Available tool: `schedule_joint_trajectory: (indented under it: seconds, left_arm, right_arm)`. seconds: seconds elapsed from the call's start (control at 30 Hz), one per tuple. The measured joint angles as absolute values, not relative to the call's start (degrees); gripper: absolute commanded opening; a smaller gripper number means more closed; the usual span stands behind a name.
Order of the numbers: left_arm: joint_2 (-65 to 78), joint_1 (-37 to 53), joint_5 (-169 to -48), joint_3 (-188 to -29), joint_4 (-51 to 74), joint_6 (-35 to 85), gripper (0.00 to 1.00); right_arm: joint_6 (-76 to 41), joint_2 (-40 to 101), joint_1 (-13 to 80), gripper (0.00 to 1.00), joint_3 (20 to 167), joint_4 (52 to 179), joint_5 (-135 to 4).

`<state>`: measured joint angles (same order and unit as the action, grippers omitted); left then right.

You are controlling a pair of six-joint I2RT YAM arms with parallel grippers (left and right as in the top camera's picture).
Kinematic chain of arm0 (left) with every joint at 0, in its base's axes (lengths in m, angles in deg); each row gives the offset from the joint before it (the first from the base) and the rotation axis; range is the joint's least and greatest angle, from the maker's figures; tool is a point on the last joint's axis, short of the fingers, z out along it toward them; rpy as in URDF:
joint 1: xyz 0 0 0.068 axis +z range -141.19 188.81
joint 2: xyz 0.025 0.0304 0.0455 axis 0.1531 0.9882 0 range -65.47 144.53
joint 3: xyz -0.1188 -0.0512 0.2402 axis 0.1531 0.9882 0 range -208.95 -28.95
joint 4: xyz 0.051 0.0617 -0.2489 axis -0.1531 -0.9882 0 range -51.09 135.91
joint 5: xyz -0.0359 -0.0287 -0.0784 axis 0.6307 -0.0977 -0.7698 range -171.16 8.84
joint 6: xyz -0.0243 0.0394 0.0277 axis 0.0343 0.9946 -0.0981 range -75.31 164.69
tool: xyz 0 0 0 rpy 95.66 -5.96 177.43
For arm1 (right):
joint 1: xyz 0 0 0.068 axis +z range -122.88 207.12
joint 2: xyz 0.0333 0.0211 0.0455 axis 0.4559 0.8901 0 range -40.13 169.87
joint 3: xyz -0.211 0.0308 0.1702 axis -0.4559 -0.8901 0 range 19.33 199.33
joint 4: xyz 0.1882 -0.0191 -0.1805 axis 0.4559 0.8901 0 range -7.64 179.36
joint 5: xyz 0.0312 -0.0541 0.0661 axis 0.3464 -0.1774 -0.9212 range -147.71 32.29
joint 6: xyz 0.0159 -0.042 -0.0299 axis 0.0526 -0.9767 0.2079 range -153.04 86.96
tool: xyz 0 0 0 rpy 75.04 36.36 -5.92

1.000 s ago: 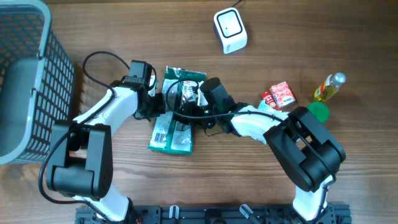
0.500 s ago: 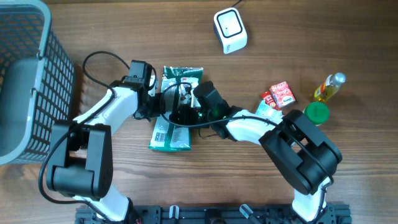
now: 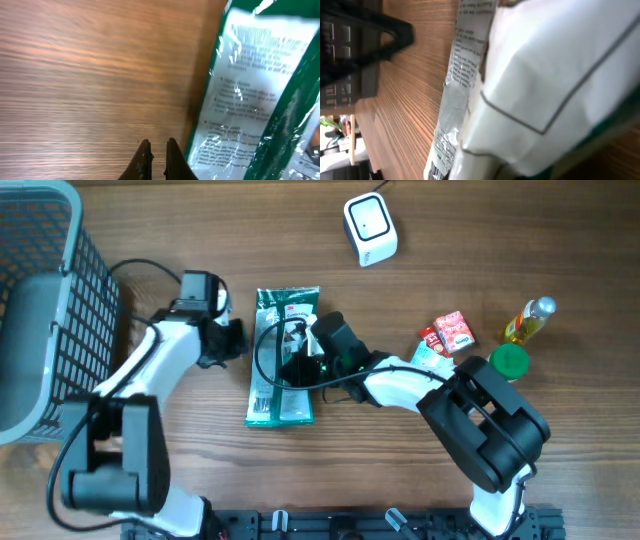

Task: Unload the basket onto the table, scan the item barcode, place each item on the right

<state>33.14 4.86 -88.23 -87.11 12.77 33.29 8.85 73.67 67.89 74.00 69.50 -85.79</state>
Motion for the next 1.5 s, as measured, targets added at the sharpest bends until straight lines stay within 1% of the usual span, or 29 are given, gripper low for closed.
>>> schedule_joint_trajectory:
  seconds: [0.1, 0.13, 0.17, 0.2, 0.33, 0.43, 0.53, 0.63, 0.7, 0.73, 0.8, 0.83, 0.9, 1.0, 1.1, 1.17, 1.27, 1.5]
  left_arm:
    - [31.2, 6.7, -88.0, -87.2, 13.0, 33.3, 0.18]
    - [31.1, 7.4, -87.9, -87.2, 13.6, 33.3, 0.23]
    - [31.1, 7.8, -87.9, -87.2, 14.3, 33.4, 0.47]
    - [31.1, 8.6, -87.4, -87.2, 15.3, 33.3, 1.00]
    - [31.1, 11.4, -86.5, -87.2, 18.3, 33.6, 1.00]
    - [31.1, 11.9, -86.3, -87.2, 19.7, 33.7, 1.00]
    - [31.1, 11.9, -86.2, -87.2, 19.8, 33.7, 1.00]
    - [31.1, 11.9, -86.2, -87.2, 19.8, 33.7, 1.00]
    - [31.1, 11.9, -86.2, -87.2, 19.9, 33.7, 1.00]
    - [31.1, 11.9, -86.2, -87.2, 19.8, 33.7, 1.00]
    - [31.1, 11.9, -86.2, -87.2, 19.8, 33.7, 1.00]
    - [31.1, 11.9, -86.2, -87.2, 19.8, 33.7, 1.00]
    - [31.1, 11.9, -86.2, -87.2, 19.8, 33.7, 1.00]
    - [31.1, 11.9, -86.2, -87.2, 19.8, 33.7, 1.00]
    - [31.1, 11.9, -86.2, -87.2, 19.8, 33.7, 1.00]
    - [31.1, 11.9, -86.2, -87.2, 19.8, 33.7, 1.00]
    - [31.1, 11.9, -86.2, -87.2, 19.9, 33.7, 1.00]
    - [31.1, 11.9, -86.2, -87.2, 19.8, 33.7, 1.00]
  right_arm:
    - [7.2, 73.7, 67.1, 0.04, 74.0, 69.4, -86.0]
    - [6.2, 73.7, 66.9, 0.04, 74.0, 69.0, -86.0]
    - [5.4, 73.7, 66.8, 0.04, 74.0, 68.8, -86.1]
    - [3.7, 73.7, 66.8, 0.04, 74.0, 68.4, -86.4]
    - [-3.8, 72.6, 66.7, 0.04, 74.0, 70.9, -87.3]
    - [-10.7, 67.4, 66.0, 0.04, 74.9, 78.7, -87.8]
    - [-18.7, 61.8, 63.2, 0.04, 81.5, 93.2, -87.7]
    - [-29.9, 59.2, 60.3, 0.04, 92.0, 112.0, -85.9]
    - [-39.9, 58.7, 60.0, 0.04, 99.6, 123.7, -81.2]
    - [-47.7, 58.6, 60.2, 0.04, 103.3, 128.7, -77.7]
    - [-54.3, 58.3, 60.6, 0.04, 109.2, 132.8, -70.7]
    - [-58.8, 58.3, 60.7, 0.04, 111.6, 133.3, -67.1]
    - [-66.7, 58.2, 60.7, 0.04, 114.2, 130.5, -61.7]
    - [-78.9, 58.1, 60.7, 0.04, 115.2, 126.4, -54.3]
    - [-89.1, 58.6, 60.0, 0.04, 115.2, 121.4, -49.9]
    - [-92.2, 59.5, 59.1, 0.04, 115.2, 117.7, -48.1]
    - [-95.2, 63.2, 56.4, 0.04, 115.2, 108.9, -46.1]
    - [-97.0, 74.0, 51.9, 0.04, 115.1, 89.9, -44.1]
